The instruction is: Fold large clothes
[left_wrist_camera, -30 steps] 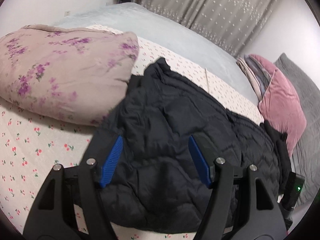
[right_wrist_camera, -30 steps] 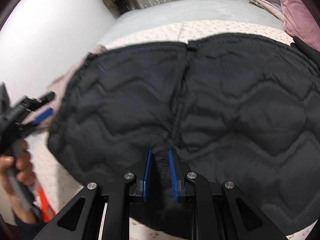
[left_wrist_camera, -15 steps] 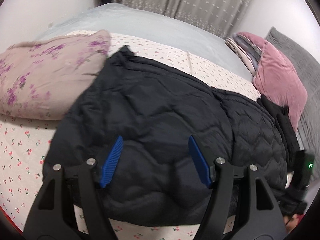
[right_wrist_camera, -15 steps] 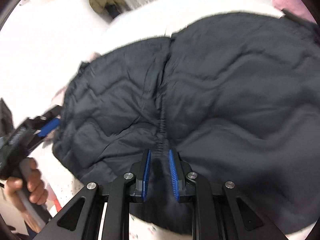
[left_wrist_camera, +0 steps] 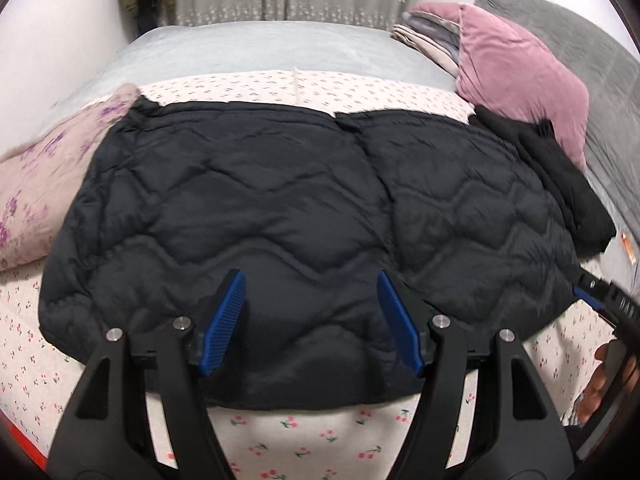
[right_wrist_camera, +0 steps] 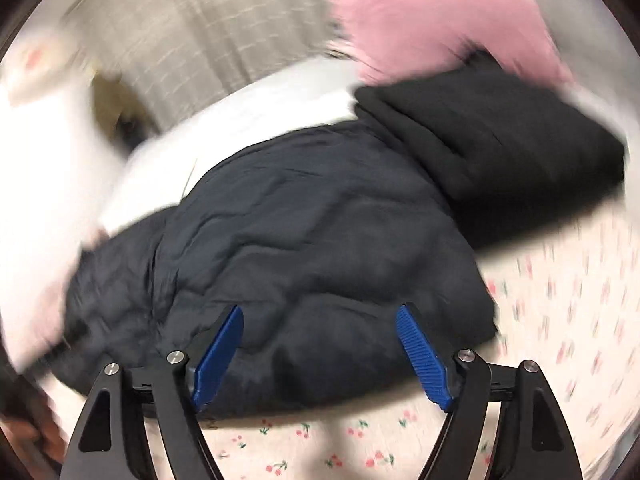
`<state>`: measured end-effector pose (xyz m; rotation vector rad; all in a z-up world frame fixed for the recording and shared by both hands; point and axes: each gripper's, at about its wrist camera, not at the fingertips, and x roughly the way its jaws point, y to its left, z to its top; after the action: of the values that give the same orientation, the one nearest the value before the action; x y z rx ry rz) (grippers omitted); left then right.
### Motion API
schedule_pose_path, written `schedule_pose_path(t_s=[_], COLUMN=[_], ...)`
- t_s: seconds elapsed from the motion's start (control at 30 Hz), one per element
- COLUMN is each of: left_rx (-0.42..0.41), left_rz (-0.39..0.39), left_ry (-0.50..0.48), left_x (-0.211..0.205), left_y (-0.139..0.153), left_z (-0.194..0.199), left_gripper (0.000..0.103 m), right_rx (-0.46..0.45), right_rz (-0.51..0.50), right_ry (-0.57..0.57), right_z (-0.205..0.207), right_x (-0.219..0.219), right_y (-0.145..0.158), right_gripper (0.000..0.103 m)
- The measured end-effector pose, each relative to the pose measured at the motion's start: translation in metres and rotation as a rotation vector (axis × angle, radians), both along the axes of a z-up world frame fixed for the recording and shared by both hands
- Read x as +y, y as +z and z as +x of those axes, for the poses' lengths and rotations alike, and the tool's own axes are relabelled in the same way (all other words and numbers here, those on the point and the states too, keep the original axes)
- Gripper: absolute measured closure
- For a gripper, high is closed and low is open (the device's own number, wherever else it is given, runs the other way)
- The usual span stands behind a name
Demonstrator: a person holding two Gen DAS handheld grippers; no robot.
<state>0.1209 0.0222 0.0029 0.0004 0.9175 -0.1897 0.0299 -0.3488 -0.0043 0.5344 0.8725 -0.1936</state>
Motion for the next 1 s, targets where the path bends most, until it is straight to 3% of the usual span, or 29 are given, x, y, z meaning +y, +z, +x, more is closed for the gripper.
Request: schedule_pose_path(t_s=[0.13,0.33,0.5,0.63,0.87,1.0], left_rx=[0.003,-0.003,0.011,0.010,0.015,0.021], left_rz=[0.044,0.115,0.185,0.233,0.220,0.211], left_ry=[-0.043,-0.077,-0.084,-0.087,-0.090,-0.094], left_x=[-0.023,-0.050,-0.062,-0.069,-0.070,-0.067], left_y=[-0.008,-0.020,-0.039,-0.050,-0.051,-0.052], left_z=[-0.007,-0.012,-0.009,-0.008,-0.007,-0.005], left_gripper=[0.034,0.034,0.034,0.032,0.031,0.031], right_rx=[0.085,0.104,0.092,0.026,0.027,0.006], right_rz=[0.174,0.346,0.443,0.560,0.563,0.517], right_ry=[-0.177,-0.316,-0.263,-0.255,-0.214,-0.204], right_z=[-0.020,-0.037,-0.035,-0.027,0.001,0.005], right_x=[-0.048,-0.081,-0.081,-0.072,-0.057,-0.052], right_y=[-0.027,-0.050,-0.061,-0.064,-0.064,-0.056], right_gripper=[0.022,0.022,0.022,0.022,0.022,0.025])
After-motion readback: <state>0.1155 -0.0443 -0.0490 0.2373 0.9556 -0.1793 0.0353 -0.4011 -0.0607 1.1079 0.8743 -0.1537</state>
